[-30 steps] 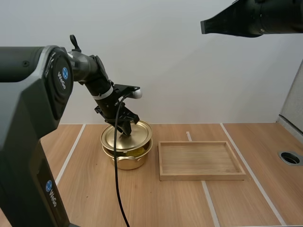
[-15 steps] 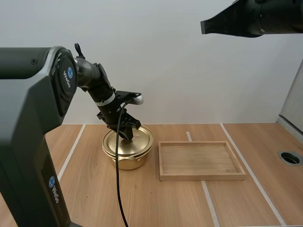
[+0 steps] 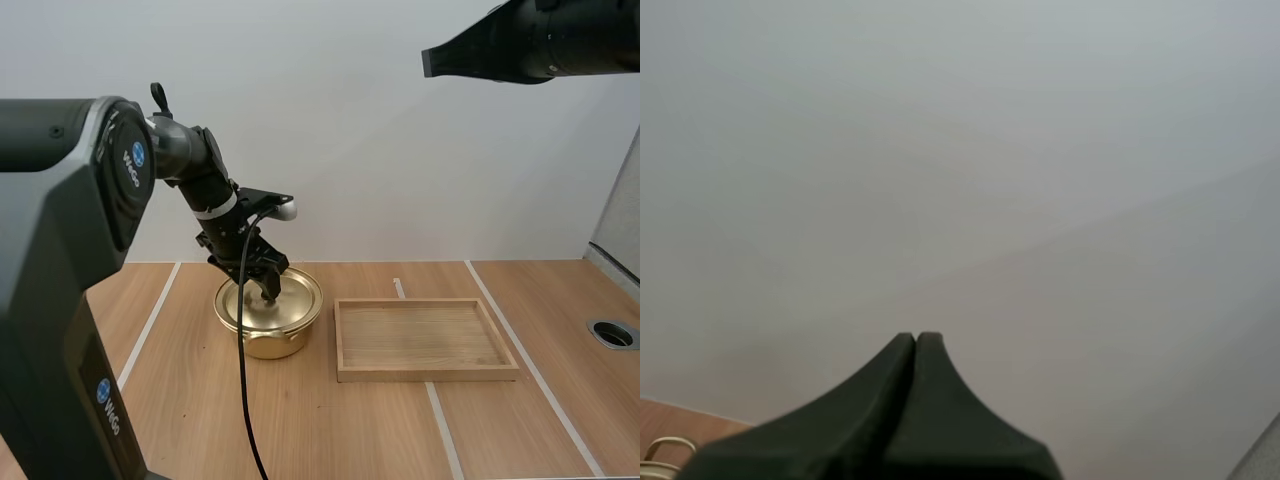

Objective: Open the pot, put the pineapple inside, and close it

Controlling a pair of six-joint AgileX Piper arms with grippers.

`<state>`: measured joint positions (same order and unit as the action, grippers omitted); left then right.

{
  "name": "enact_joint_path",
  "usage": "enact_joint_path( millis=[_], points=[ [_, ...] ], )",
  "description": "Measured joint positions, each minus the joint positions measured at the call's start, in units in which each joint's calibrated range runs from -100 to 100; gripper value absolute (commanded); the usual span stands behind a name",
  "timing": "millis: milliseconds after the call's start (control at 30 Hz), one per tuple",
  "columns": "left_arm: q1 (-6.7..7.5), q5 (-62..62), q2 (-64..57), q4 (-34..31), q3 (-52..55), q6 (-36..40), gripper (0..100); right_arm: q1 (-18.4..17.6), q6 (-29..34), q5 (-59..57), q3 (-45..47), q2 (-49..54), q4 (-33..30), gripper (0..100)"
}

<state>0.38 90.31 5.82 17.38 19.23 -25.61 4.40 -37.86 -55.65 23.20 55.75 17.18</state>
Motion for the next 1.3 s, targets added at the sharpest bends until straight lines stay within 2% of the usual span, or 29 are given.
enact_joint_path(
  millis=[267, 367, 533, 667, 833, 933, 1067, 1167, 1300],
  points=[
    [0.0, -0.25, -8.32, 0.66, -13.0, 2.69, 100, 0.0, 0.0, -0.37, 0.0, 0.0, 0.0, 0],
    [-0.15, -3.69, -14.13, 3.24, -18.17, 3.85, 100, 0.0, 0.0, -0.56, 0.0, 0.0, 0.41, 0],
    [-2.85, -15.27, -29.93, 15.38, -19.95, 4.3, 100, 0.0, 0.0, -0.67, 0.0, 0.0, 0.54, 0],
    [-4.71, -28.93, -41.0, 18.41, -17.69, 4.42, 100, 0.0, 0.89, 0.24, 0.0, 0.0, 0.95, 0],
    [-6.95, -45.2, -55.39, 18.89, -6.56, 4.54, 100, 0.0, 12.2, -8.11, 0.0, 0.0, 0.01, 0],
    [-7.72, -54.38, -63.9, 18.89, 3.62, 4.54, 100, 0.0, 17.58, -6.14, 2.35, 1.02, -2.56, 0],
    [-8.05, -64.2, -73.47, 18.89, 21.15, 4.57, 100, 0.0, 18.86, 11.82, 11.11, 5.75, -5.52, 0],
    [-8.05, -71.55, -79.17, 18.89, 33.21, 4.57, 100, 0.0, 16.38, 27.88, 20.57, 11.69, -6.26, 0],
    [-8.05, -74.86, -83.6, 18.79, 44.39, 3.29, 100, 0.0, 13.91, 41.66, 34.39, 19.01, -6.58, 0]
  ],
)
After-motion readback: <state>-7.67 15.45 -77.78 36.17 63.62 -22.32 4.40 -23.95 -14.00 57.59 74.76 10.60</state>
